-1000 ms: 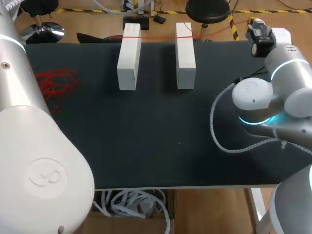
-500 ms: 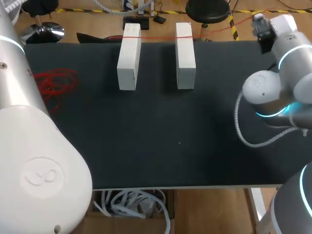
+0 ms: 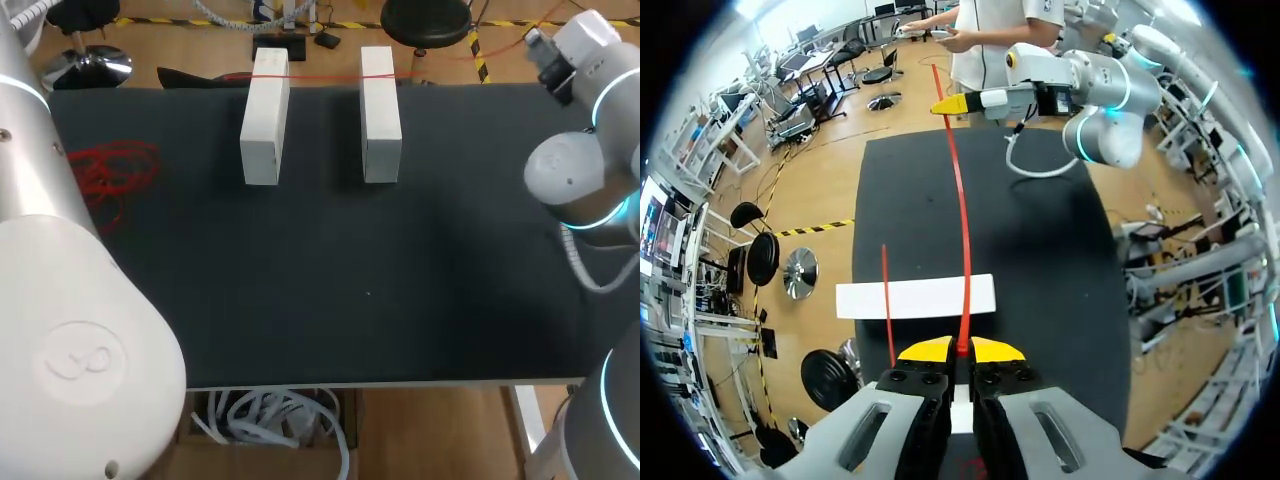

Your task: Grab the tape and strap the tape.

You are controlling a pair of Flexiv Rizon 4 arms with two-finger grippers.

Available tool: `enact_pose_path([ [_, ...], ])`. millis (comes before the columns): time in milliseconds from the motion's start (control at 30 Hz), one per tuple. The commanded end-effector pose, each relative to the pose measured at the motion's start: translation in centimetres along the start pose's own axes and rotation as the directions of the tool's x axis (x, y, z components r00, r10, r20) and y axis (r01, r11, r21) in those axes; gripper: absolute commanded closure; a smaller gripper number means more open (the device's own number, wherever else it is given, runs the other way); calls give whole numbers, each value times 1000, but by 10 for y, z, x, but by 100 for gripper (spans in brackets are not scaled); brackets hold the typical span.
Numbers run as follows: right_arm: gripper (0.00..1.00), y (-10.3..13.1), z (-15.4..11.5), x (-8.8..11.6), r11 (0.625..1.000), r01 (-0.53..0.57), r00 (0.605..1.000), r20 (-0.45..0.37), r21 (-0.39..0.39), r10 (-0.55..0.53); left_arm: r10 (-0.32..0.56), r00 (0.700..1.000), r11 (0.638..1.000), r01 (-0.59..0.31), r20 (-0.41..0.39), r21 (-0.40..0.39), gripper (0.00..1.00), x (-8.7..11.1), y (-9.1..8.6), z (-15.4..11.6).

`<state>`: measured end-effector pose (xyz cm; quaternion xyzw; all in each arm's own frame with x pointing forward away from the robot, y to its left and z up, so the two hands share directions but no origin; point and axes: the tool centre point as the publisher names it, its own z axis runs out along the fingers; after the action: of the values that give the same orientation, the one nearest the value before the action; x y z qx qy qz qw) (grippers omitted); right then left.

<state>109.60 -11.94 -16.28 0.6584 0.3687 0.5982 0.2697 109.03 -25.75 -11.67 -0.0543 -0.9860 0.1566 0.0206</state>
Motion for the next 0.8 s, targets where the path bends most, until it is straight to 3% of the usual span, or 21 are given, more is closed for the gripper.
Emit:
enact_pose_path([
  [33, 100, 10, -4, 0, 758, 634, 772, -78, 154, -630, -1, 1000, 1000, 1, -3, -6, 100, -1, -1, -2],
  [133, 100, 10, -6, -1, 691, 704, 708, -93, 162, -700, -1, 1000, 1000, 1, -3, -6, 100, -1, -1, -2],
  [200, 100, 9, -11, 3, 628, 760, 647, -110, 168, -754, -1, 1000, 1000, 1, -3, -6, 100, -1, -1, -2],
  [300, 100, 8, -12, 1, 578, 799, 599, -123, 168, -791, -1, 1000, 1000, 1, -3, -6, 100, -1, -1, -2],
  [367, 100, 9, -13, 2, 523, 837, 544, -137, 159, -828, -1, 1000, 1000, 1, -3, -6, 100, -1, -1, -2],
  [400, 100, 9, -12, 1, 537, 828, 557, -135, 162, -819, -1, 1000, 1000, 1, -3, -6, 100, -1, -1, -2],
  [467, 100, 9, -15, 4, 528, 835, 547, -133, 155, -826, -1, 1000, 1000, 1, -3, -6, 100, -1, -1, -2],
  [533, 100, 13, -15, 6, 551, 826, 562, -130, 117, -816, -1, 1000, 1000, 1, -3, -6, 100, -1, -1, -2],
  [800, 100, 13, -15, 6, 551, 826, 562, -130, 117, -816, -1, 1000, 1000, 1, -3, -6, 100, -1, -1, -2],
])
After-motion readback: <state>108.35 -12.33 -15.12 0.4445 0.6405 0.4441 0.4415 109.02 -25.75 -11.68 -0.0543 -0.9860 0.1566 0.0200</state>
